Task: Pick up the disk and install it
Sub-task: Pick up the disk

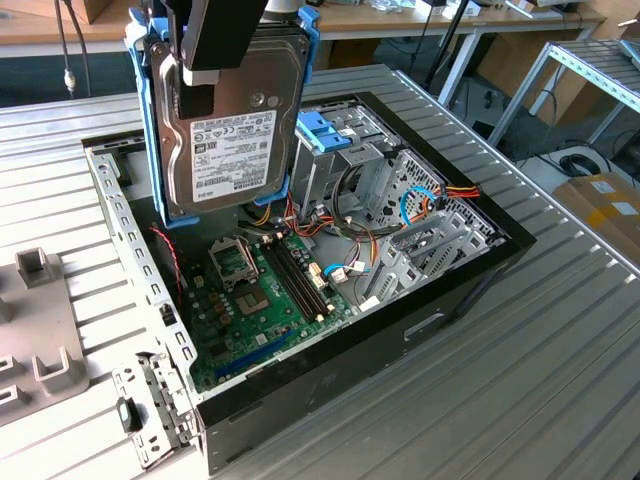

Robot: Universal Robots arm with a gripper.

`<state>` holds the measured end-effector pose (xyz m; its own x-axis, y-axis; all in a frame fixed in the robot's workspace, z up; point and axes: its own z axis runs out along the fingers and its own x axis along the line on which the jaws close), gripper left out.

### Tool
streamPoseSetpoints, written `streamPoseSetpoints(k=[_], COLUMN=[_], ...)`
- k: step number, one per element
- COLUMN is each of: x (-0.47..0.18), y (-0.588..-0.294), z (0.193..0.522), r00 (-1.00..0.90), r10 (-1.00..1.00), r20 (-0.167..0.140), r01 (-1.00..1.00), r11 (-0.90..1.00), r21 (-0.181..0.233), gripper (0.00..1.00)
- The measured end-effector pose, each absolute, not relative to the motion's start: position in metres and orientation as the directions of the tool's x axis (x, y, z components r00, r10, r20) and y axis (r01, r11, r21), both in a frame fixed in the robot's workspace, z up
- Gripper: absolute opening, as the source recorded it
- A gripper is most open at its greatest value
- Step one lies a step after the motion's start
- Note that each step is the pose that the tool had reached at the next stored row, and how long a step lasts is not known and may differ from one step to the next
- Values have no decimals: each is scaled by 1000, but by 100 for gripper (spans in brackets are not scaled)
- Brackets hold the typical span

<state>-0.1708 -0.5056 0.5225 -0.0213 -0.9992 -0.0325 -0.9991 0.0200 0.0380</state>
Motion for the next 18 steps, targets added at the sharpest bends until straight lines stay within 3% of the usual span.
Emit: streamPoseSetpoints(k=[3,4,9,14,18], x=[-171,-171,-170,-168,-166], y=[-509,-510,-511,-511,-511], z=[523,522,522,522,522], r00=[-21,-21,-21,-21,-21], r10=[-996,-996,-996,-998,-999], r20=[-85,-87,-83,-53,-48], r01=[-999,-999,-999,-999,-999], r11=[18,18,18,19,19], r21=[39,39,39,39,39], gripper=[37,37,37,37,37])
